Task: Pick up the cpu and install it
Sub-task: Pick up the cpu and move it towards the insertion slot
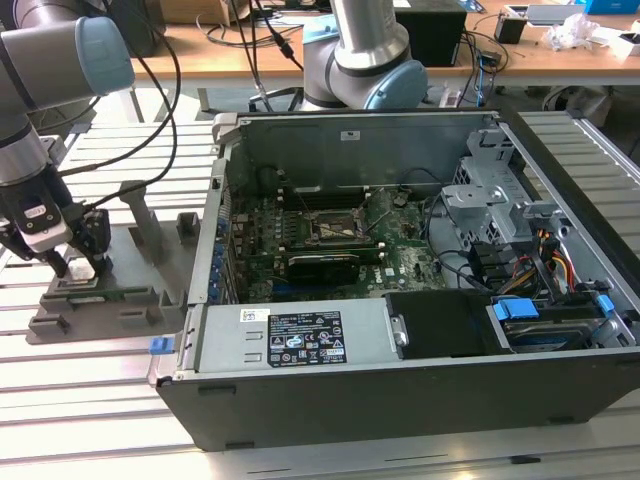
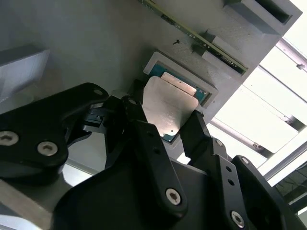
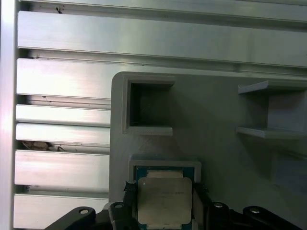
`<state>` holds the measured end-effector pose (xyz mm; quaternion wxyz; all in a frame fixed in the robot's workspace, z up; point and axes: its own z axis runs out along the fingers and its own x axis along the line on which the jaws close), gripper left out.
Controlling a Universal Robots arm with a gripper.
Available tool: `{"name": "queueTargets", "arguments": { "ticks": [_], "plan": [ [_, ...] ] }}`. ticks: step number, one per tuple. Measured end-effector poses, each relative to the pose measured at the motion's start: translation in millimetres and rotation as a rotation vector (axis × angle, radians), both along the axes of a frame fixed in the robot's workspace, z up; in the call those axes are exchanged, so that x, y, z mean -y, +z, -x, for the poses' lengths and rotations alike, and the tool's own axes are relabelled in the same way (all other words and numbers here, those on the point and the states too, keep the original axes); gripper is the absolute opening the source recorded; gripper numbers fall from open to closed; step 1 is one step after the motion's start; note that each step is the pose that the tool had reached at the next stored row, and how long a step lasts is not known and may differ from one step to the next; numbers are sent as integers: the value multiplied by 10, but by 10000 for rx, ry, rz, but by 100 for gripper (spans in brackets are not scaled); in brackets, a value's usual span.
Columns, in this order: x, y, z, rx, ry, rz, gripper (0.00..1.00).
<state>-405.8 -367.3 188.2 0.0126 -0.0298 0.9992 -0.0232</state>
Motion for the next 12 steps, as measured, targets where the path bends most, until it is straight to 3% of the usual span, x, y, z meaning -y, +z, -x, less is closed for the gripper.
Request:
{"name": "queueTargets", "arguments": {
  "ticks": [8,12],
  "plan": [
    [0,0,0,1,0,0,55],
    [0,68,0,2,0,-1,55]
  ]
}}
